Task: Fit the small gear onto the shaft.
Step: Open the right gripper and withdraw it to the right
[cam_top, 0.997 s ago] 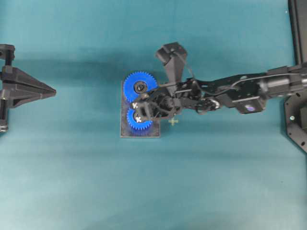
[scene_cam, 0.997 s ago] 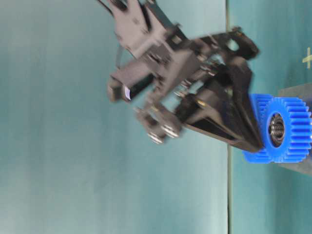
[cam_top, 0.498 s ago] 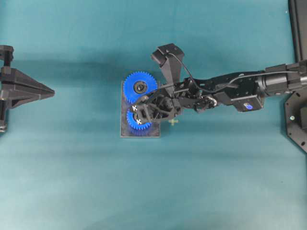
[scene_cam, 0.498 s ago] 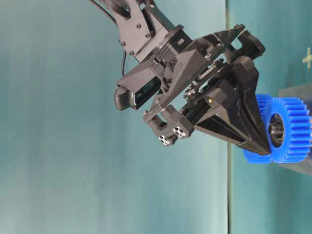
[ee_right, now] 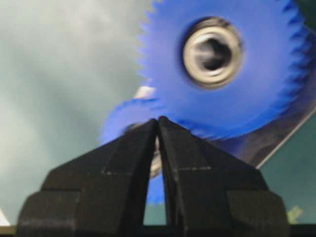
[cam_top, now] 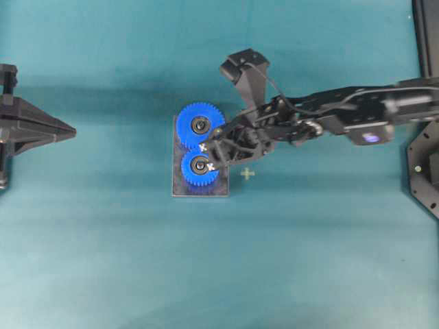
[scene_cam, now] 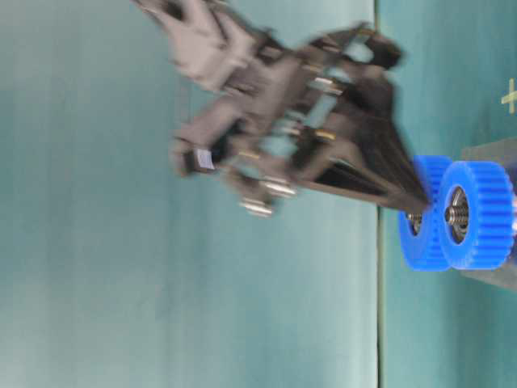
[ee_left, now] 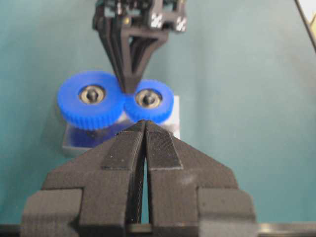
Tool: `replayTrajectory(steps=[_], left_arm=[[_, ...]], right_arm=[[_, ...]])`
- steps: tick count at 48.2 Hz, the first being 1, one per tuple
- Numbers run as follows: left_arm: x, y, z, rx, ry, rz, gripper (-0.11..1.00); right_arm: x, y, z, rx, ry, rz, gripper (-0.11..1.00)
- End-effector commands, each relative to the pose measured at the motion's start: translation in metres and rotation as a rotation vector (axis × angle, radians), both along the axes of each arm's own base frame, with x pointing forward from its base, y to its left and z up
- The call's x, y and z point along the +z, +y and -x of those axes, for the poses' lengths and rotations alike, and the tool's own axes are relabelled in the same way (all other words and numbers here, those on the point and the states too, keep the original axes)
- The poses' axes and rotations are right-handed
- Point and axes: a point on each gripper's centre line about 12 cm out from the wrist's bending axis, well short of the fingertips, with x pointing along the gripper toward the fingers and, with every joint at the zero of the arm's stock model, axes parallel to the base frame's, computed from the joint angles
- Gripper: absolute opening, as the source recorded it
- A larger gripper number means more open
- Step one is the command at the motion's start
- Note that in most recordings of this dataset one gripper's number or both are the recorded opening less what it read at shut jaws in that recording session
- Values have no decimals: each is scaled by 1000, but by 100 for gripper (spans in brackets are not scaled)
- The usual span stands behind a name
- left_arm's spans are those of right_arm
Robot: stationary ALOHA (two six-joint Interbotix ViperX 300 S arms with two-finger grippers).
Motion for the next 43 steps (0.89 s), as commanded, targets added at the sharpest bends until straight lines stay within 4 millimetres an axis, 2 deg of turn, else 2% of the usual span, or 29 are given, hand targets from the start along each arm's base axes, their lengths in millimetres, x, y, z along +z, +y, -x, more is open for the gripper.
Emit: replayTrajectory(steps=[1, 7, 26, 36, 43], left_arm=[[6, 0, -1, 0, -18, 0, 0], [6, 0, 0, 0, -23, -3, 0], [6, 0, 0, 0, -21, -3, 0], [3, 0, 1, 0, -14, -3, 0], [3, 0, 1, 0, -14, -3, 0]], right_arm=[[33, 2, 11, 16, -76, 18, 20], [46, 4, 39, 13, -104, 16, 19], [60, 19, 109, 92, -172, 84, 19], [63, 29, 134, 233, -237, 245, 19], [65, 29, 145, 304, -287, 366, 19]])
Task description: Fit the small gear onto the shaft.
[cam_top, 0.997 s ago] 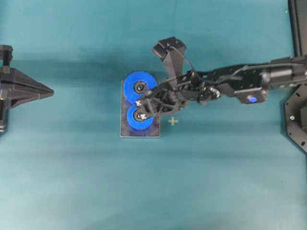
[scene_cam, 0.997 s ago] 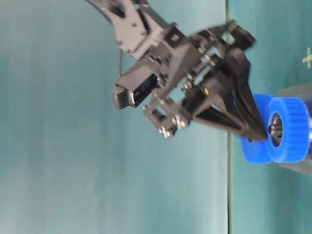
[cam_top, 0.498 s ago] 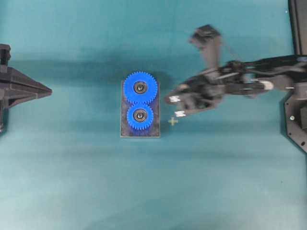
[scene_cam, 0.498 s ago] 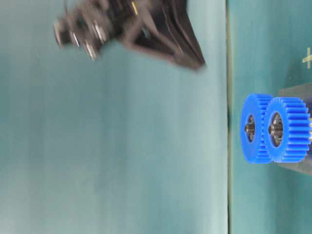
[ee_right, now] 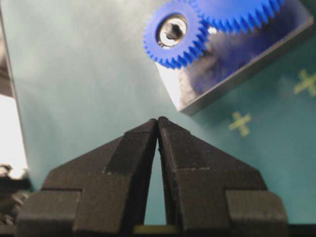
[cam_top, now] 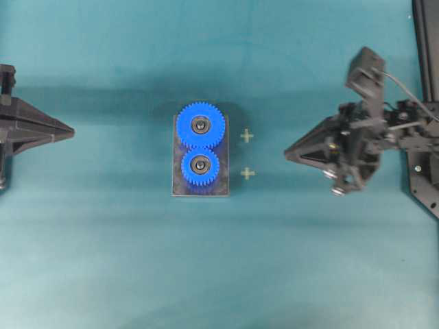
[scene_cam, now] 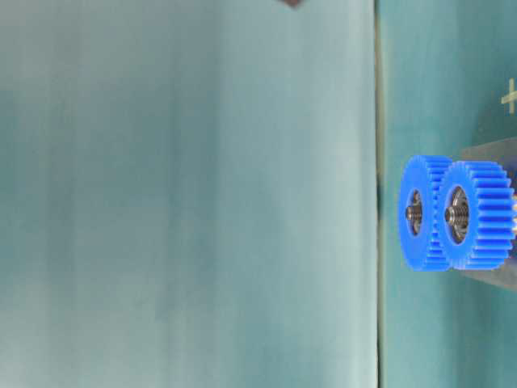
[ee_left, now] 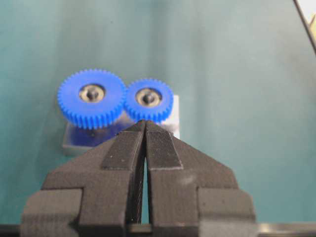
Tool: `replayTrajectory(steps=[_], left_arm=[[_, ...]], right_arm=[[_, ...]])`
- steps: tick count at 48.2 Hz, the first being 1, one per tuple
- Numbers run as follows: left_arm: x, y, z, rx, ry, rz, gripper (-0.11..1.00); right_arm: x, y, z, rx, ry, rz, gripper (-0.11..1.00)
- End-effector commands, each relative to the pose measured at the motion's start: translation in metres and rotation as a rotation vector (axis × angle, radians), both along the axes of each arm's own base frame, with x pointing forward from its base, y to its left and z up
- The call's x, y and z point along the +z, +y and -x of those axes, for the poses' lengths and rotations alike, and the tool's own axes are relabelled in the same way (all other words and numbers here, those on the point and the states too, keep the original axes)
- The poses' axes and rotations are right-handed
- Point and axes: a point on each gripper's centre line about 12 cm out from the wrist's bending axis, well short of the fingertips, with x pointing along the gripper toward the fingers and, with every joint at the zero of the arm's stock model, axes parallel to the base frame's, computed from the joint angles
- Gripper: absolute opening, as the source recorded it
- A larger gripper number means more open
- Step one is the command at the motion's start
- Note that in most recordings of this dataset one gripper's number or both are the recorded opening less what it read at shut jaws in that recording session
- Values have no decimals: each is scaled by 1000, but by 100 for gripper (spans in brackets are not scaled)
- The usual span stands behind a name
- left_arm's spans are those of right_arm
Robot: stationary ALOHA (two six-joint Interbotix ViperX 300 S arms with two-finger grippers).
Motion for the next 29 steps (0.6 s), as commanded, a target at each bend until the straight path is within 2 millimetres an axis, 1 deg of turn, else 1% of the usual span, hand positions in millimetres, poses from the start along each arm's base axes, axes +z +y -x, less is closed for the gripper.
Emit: replayTrajectory(steps=[1, 9, 13, 26, 29], left_arm=[[4, 0, -2, 0, -11, -3, 0], [1, 0, -2, 0, -3, -3, 0], [1, 0, -2, -1, -3, -3, 0], [-3, 0, -2, 0, 5, 0, 0], [-5, 0, -1, 0, 3, 0, 0]], right_arm=[[7, 1, 5, 43, -51, 74, 19], [-5, 7, 17, 166, -47, 245, 19], [-10, 6, 20, 197, -48, 305, 19], [-25, 4, 28, 198, -23, 319, 19], [-25, 4, 29, 193, -33, 321, 19]])
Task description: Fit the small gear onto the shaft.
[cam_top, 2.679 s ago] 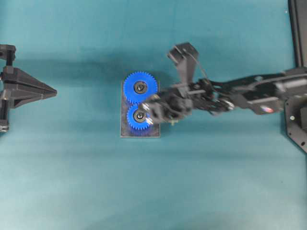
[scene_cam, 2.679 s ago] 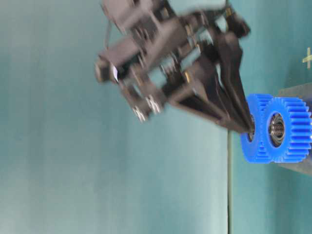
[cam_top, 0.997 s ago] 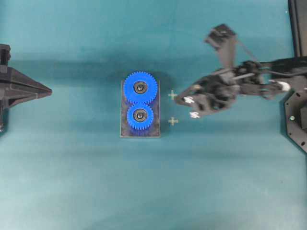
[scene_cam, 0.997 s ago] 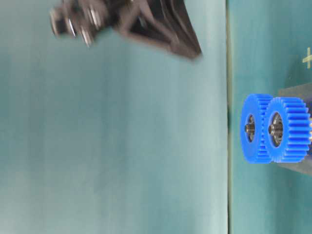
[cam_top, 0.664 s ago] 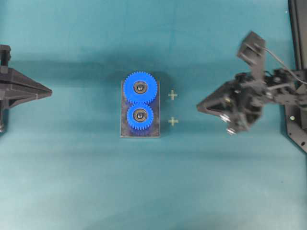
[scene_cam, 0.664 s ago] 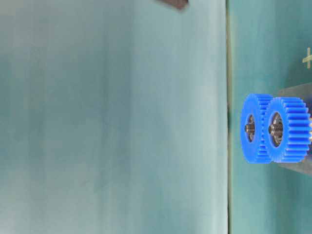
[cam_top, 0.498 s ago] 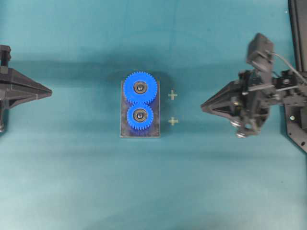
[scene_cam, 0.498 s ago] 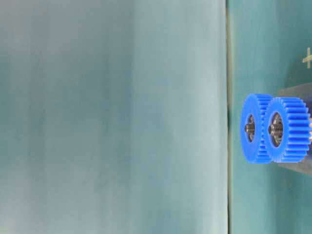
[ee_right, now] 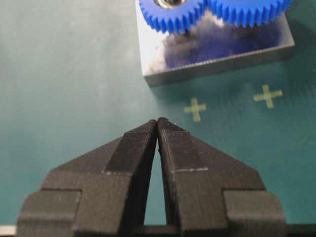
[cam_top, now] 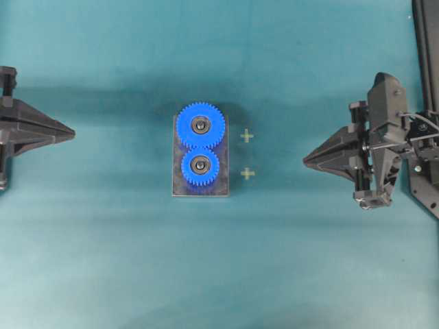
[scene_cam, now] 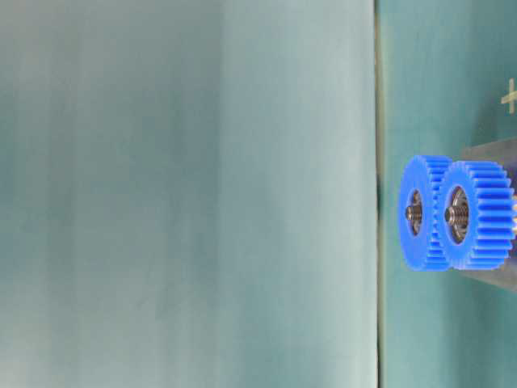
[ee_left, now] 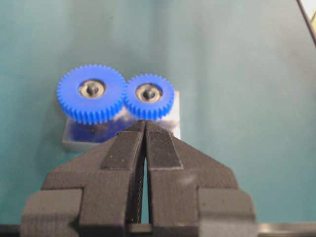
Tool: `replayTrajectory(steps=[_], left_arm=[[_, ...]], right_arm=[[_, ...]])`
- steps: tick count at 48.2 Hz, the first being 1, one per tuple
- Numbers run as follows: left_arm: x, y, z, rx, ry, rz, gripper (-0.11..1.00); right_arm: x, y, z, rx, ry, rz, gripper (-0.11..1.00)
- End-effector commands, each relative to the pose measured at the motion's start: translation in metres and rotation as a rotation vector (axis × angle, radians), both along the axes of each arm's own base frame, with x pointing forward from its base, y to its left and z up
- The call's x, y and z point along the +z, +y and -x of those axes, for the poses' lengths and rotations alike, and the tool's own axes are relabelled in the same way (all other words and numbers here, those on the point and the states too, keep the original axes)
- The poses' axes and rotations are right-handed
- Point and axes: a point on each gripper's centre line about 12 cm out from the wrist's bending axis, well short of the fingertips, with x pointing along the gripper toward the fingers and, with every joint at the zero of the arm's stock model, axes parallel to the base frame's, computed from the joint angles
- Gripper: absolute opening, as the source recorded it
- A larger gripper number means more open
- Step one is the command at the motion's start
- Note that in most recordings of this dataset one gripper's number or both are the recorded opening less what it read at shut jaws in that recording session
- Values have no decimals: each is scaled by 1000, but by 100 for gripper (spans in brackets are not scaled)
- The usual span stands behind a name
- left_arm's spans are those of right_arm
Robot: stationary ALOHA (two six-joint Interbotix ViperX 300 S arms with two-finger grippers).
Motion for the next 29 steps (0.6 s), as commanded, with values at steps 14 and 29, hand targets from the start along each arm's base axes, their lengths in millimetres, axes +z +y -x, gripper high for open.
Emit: replayTrajectory(steps=[14, 29], left_arm=[[-10, 0, 0, 2, -2, 2, 0], [-8, 0, 1, 2, -12, 3, 0]], right_arm=[[3, -6, 10, -26, -54, 11, 19], [3, -20, 17, -86, -75, 22, 19]])
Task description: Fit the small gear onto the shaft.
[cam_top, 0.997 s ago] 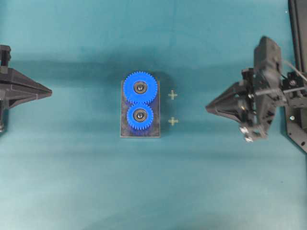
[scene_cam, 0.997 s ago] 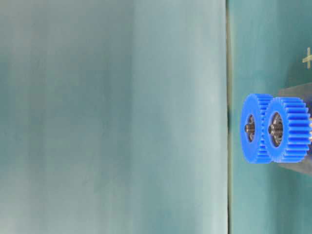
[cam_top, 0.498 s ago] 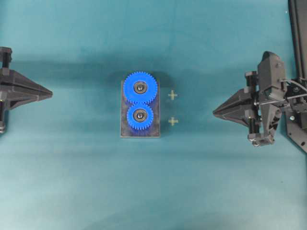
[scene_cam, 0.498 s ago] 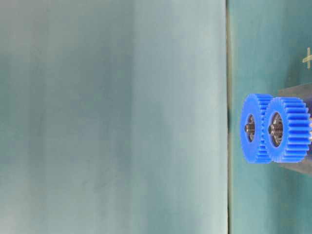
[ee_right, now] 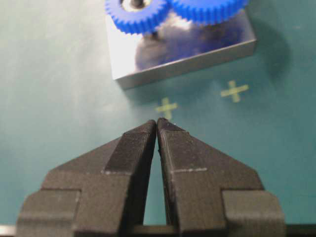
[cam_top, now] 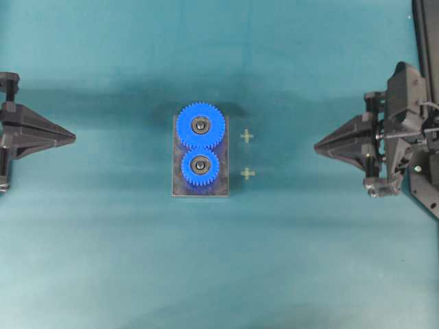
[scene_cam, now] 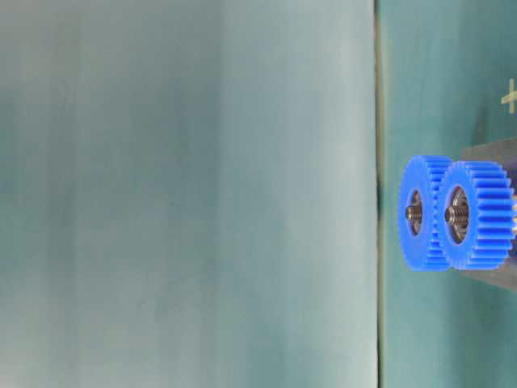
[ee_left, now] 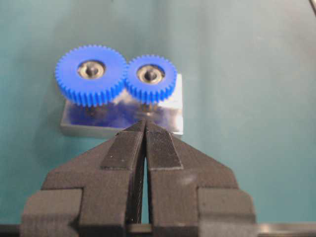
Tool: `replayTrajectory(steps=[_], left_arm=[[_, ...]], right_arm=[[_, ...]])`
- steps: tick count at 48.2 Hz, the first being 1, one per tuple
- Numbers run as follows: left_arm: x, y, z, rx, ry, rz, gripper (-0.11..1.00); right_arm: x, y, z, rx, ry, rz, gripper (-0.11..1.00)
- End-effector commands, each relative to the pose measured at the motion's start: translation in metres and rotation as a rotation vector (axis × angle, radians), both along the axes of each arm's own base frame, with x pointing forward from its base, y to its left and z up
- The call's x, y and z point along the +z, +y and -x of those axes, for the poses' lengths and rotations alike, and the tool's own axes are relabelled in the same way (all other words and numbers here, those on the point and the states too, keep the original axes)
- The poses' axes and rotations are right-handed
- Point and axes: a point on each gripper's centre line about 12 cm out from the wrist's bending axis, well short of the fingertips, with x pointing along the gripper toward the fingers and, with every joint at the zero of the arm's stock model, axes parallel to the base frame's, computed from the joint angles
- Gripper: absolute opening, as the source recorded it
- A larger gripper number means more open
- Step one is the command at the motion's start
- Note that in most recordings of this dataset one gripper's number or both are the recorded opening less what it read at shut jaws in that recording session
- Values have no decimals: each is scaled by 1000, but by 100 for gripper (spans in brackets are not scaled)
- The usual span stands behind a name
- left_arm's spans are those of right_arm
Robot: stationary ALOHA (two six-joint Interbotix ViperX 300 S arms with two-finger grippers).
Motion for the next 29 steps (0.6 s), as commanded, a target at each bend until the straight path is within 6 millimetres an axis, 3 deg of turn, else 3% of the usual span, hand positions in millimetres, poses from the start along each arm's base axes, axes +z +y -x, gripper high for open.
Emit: replayTrajectory(steps=[1, 29], left_arm=[[6, 0, -2, 0, -31, 0, 0], [-5, -1, 3, 15, -42, 70, 0]], right_arm=[[3, -2, 0, -4, -19, 15, 19], [-3, -3, 19, -30, -86, 10, 19]])
